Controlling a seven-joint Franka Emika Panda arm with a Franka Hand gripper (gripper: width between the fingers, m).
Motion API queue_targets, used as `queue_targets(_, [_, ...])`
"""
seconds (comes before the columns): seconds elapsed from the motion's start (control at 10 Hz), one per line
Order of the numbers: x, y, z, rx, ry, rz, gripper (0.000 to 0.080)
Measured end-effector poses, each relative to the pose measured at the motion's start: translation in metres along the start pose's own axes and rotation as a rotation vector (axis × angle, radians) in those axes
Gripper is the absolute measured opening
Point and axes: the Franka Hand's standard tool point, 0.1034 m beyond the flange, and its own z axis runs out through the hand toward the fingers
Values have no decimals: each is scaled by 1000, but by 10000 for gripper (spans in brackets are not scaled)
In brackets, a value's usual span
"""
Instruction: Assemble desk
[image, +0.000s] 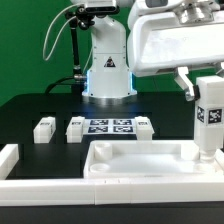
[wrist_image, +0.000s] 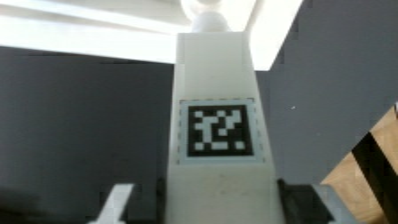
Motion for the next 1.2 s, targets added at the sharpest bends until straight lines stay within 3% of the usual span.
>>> queue_targets(0.7, [-7, -1, 9, -2, 9, -7, 289])
queue_targets(1.2, [-22, -1, 14, -1, -14, -7, 289])
